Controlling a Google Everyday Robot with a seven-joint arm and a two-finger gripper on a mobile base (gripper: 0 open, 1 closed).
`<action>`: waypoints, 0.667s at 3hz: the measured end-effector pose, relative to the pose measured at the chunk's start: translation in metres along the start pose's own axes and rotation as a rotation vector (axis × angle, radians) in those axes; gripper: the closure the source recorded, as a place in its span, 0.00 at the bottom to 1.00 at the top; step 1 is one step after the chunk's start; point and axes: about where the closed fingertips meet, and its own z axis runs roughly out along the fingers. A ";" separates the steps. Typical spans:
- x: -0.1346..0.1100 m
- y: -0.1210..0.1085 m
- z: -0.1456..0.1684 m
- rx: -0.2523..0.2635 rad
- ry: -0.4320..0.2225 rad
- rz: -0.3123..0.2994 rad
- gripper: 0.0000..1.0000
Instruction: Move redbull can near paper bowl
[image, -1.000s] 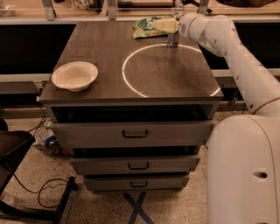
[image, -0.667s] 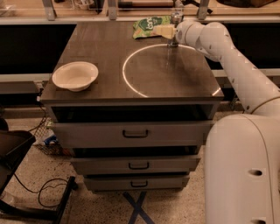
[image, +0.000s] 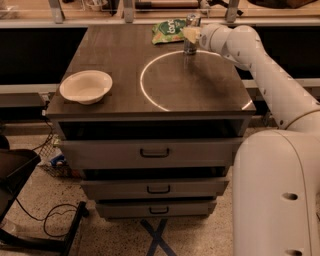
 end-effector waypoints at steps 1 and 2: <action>0.001 0.002 0.002 -0.003 0.001 0.001 0.88; 0.002 0.005 0.004 -0.008 0.004 0.002 1.00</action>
Offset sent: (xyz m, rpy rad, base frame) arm 0.0005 0.0026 -0.0013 0.0004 0.0015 0.0030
